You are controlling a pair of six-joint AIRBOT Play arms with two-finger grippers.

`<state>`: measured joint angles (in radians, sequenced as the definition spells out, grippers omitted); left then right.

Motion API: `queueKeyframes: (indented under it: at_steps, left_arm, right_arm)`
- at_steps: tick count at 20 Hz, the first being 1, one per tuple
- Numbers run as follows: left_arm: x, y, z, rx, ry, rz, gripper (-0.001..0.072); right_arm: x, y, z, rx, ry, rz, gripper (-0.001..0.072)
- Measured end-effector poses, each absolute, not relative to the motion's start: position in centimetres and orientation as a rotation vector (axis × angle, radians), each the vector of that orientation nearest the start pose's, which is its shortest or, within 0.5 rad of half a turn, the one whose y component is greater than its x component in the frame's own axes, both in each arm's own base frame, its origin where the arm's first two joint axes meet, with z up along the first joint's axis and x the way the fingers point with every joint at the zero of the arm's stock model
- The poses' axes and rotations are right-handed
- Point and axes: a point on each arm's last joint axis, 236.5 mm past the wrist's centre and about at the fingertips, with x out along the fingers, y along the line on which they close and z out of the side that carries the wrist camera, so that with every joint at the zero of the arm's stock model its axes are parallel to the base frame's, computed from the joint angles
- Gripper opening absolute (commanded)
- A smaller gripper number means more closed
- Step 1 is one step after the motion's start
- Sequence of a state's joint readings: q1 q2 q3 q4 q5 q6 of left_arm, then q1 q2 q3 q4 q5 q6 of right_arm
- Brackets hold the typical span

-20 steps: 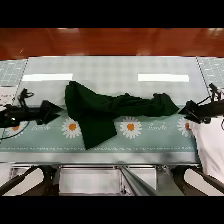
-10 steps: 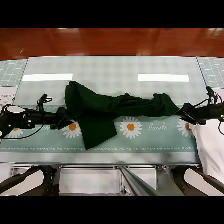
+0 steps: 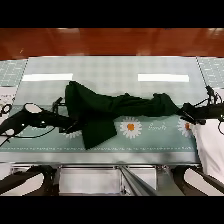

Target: Fold the shirts.

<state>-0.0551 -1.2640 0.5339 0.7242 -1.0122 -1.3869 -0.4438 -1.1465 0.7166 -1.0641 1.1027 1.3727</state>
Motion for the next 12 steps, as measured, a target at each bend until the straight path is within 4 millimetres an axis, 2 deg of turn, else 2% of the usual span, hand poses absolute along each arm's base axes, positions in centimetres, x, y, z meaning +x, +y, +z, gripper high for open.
queueKeyframes:
  at_steps: [1, 2, 4, 8, 12]
  left_arm:
    - [23.6, -16.8, -11.1, -0.759, 1.605, -0.310, 0.0103]
    - [23.7, -17.0, -11.6, -0.741, 1.600, -0.301, 0.0019]
    - [24.5, -17.6, -11.6, -0.741, 1.573, -0.302, 0.0018]
    - [26.5, -18.3, -10.7, -0.689, 1.514, -0.352, 0.0018]
    - [27.0, -18.9, -9.7, -0.688, 1.501, -0.389, 0.0019]
  right_arm:
    - [29.2, -2.5, -6.3, 0.678, 1.333, -0.028, 0.0416]
    - [29.2, -2.5, -6.3, 0.681, 1.331, -0.029, 0.0417]
    - [29.1, -2.8, -6.5, 0.677, 1.337, -0.049, 0.0416]
    - [28.2, -3.8, -8.3, 0.691, 1.401, -0.124, 0.0417]
    - [30.0, -2.9, -9.3, 0.783, 1.378, -0.101, 0.0417]
